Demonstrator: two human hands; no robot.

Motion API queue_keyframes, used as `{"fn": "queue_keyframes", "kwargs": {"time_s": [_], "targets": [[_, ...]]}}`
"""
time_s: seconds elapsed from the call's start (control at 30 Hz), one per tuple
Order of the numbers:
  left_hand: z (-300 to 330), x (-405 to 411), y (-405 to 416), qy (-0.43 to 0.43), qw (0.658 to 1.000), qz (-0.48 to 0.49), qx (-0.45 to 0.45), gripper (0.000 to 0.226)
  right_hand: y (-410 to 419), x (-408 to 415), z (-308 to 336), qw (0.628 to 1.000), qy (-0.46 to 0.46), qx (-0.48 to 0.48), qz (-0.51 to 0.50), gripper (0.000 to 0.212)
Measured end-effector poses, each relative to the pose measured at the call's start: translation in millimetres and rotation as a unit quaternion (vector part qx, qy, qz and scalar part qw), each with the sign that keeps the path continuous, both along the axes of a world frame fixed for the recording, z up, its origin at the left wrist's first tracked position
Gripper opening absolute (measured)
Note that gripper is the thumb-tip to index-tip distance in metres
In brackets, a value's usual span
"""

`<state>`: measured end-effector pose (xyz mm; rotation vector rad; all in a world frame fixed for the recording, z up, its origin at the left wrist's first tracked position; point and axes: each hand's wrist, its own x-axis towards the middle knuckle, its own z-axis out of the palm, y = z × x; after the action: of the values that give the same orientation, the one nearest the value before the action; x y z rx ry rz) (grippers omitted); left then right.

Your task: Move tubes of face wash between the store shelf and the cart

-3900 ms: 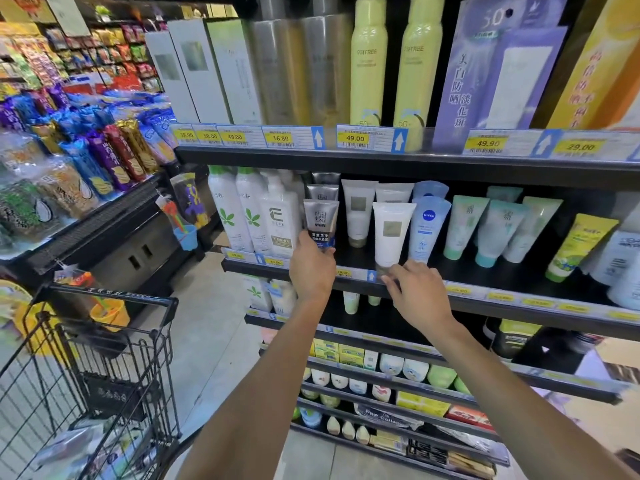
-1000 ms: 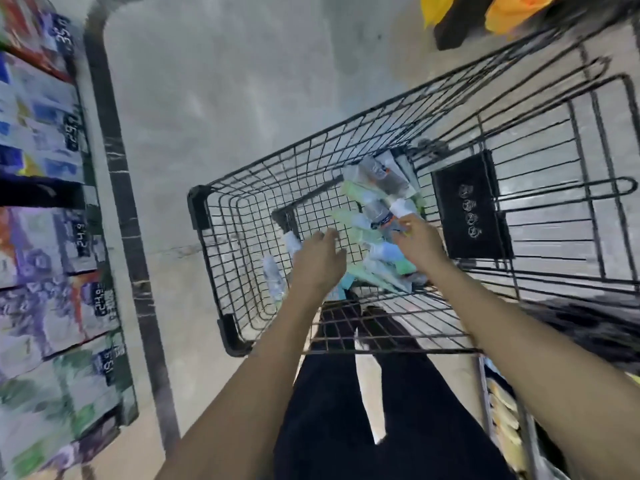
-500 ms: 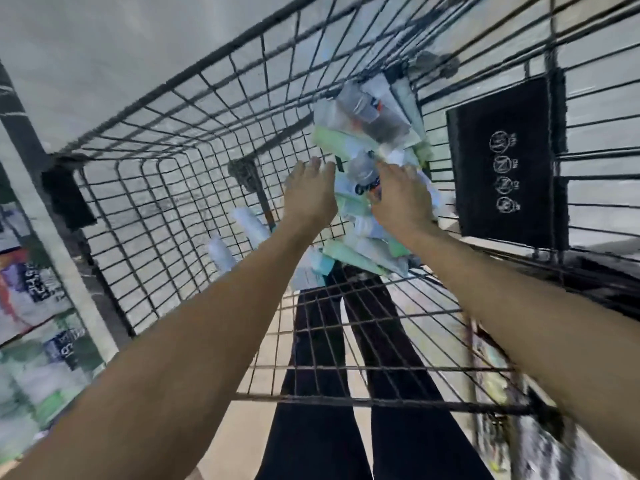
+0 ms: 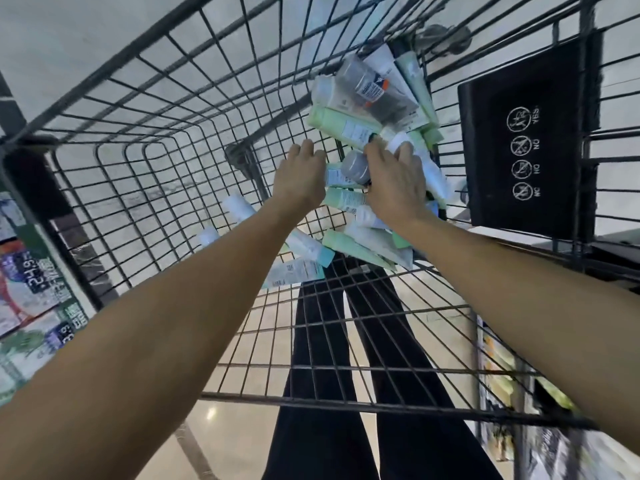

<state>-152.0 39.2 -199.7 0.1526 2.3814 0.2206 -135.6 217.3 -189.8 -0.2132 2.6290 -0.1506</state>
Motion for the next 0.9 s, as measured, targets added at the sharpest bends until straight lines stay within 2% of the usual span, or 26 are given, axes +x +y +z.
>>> {"fn": "queue_keyframes", "kwargs": {"time_s": [0.1, 0.17, 0.23, 0.3, 0.43, 0.53, 0.63, 0.73, 0.9], "targets": [[6, 5, -2, -0.016, 1.0, 0.023, 0.011, 0.041, 6, 2, 4, 1.0, 0.006, -0.021, 0.007, 0.049], [12, 10, -6, -0.017, 0.999, 0.046, 0.013, 0.042, 8, -2, 15, 0.997, -0.018, -0.071, -0.024, 0.047], [20, 16, -10, -0.03, 0.994, 0.104, 0.026, 0.039, 10, -7, 31, 0.988, -0.056, -0.124, -0.072, 0.048], [35, 21, -15, -0.066, 0.975, 0.203, 0.066, 0.04, 13, -10, 53, 0.97, -0.076, -0.177, -0.145, 0.05], [93, 32, -23, -0.136, 0.882, 0.415, 0.177, 0.067, 23, -7, 111, 0.871, -0.139, -0.321, -0.344, 0.048], [158, 40, -24, -0.152, 0.832, 0.472, 0.247, 0.06, 33, 1, 165, 0.82, -0.145, -0.374, -0.409, 0.054], [233, 50, -21, -0.139, 0.794, 0.506, 0.308, 0.05, 45, 16, 226, 0.774, -0.121, -0.415, -0.462, 0.047], [309, 61, -13, -0.122, 0.766, 0.513, 0.368, 0.043, 57, 34, 285, 0.711, -0.106, -0.462, -0.519, 0.038], [409, 79, 0, -0.084, 0.756, 0.482, 0.434, 0.049, 73, 70, 377, 0.544, -0.083, -0.611, -0.569, 0.04]]}}
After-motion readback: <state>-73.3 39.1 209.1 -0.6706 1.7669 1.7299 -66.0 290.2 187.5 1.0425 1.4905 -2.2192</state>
